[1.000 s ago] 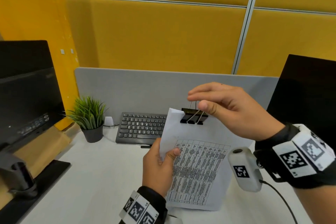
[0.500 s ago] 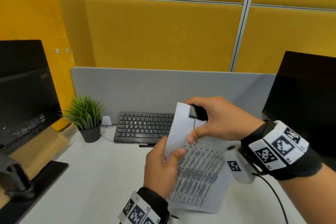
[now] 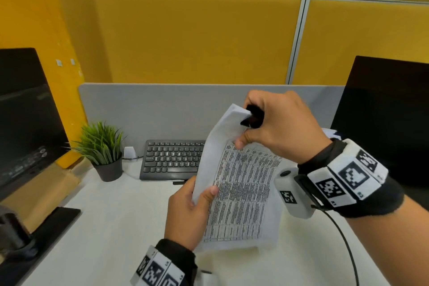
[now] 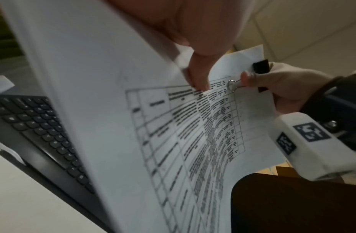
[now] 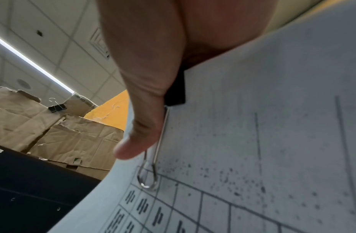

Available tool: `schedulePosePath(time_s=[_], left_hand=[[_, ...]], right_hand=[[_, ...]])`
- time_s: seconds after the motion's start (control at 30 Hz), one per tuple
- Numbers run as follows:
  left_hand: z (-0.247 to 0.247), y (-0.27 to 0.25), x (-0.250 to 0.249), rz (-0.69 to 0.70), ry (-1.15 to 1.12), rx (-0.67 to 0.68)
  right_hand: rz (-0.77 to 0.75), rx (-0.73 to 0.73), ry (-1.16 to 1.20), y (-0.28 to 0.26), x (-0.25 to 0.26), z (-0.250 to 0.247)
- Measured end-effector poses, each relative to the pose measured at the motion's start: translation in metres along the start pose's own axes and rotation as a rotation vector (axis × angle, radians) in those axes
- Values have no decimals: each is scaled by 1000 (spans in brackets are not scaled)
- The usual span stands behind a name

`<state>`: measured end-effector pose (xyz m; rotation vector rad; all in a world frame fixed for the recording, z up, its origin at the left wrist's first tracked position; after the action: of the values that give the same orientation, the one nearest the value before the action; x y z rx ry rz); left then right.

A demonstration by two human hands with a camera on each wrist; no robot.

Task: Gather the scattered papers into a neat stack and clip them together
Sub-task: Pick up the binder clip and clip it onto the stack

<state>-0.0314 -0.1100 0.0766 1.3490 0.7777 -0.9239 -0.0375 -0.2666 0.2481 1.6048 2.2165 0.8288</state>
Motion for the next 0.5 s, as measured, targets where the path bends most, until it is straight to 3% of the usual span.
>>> schedulePosePath(time_s=[0.13, 0.17, 0.23, 0.3, 0.33, 0.37, 0.43, 0.5], left_hand=[[-10, 1, 3, -9, 13, -45], [-15, 1, 5, -24, 7, -63], [-26, -1, 13, -60, -27, -101], [-34, -3, 19, -104, -46, -126], [-37, -4, 23, -130, -50, -136], [-39, -6, 28, -157, -66, -146], [-38, -9, 34, -222, -105, -161], [-31, -17, 44, -295, -103, -113]], right_hand=[[48, 69, -11, -6, -7, -4], [70, 29, -9, -11, -14, -10], [202, -220, 66, -30, -36, -22], [460, -395, 253, -63, -67, -6], [607, -318, 364, -81, -79, 18], [734, -114, 479, -99, -85, 51], [831, 341, 769, -138, -79, 118], [855, 460, 1035, -165, -74, 156]])
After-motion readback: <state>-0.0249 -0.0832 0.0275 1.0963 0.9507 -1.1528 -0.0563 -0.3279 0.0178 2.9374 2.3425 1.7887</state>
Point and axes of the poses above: each hand's wrist, its own y-axis towards the middle knuckle, its own z-axis out of the palm, x = y × z, the point moved 5 cm from there along y, towards the middle knuckle, and after that the axes turned 12 degrees about -y, right-handed, at the moved point
